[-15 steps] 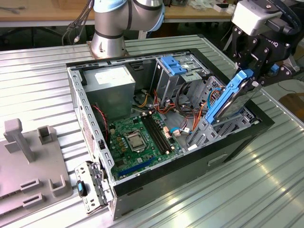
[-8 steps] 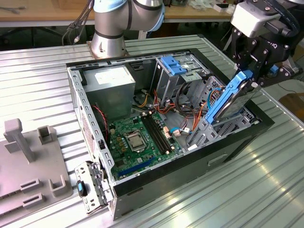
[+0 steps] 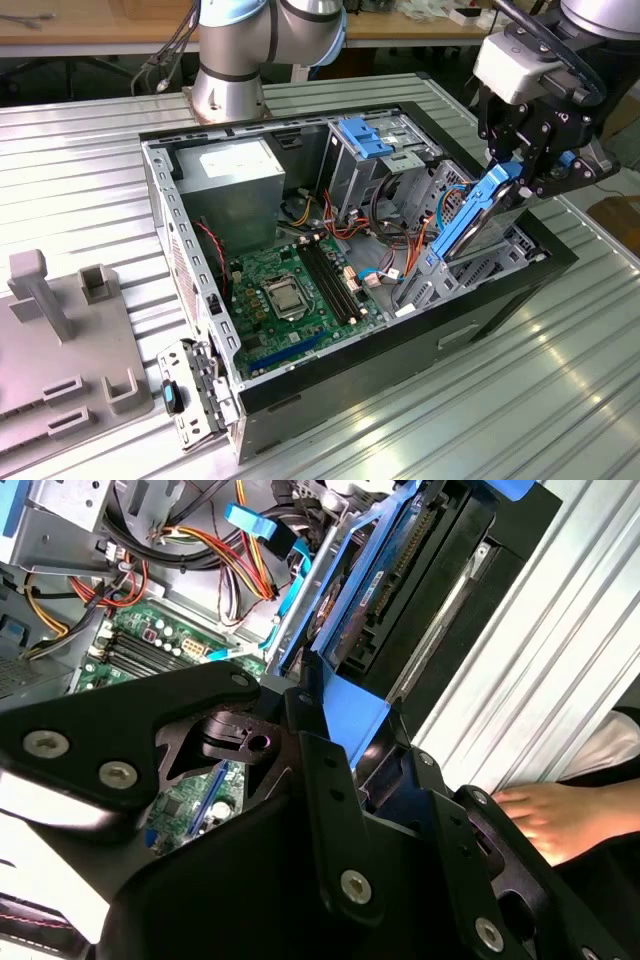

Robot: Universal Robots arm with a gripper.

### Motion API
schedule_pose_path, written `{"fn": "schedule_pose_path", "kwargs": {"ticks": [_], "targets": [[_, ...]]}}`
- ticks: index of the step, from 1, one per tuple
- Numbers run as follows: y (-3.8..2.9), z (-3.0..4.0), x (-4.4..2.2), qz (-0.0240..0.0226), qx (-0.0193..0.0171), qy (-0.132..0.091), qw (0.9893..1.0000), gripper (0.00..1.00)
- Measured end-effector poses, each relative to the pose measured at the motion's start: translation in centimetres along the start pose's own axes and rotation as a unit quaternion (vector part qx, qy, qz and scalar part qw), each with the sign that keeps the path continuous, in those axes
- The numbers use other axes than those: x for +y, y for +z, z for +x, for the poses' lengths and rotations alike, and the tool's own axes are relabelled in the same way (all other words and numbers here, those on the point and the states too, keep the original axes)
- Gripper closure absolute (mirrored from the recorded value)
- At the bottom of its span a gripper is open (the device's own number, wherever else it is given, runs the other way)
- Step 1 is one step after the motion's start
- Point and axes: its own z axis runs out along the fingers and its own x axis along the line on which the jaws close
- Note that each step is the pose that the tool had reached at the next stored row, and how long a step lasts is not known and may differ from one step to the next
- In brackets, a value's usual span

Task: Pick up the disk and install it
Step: 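Insert the disk into the insertion slot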

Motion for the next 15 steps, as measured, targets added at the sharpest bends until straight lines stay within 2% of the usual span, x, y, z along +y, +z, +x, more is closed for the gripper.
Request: {"fn": "schedule_pose_path", "kwargs": {"ticks": [15], "targets": [[1.15,0.05,0.28,0.0,0.0,0.0,1.0,0.63]]}}
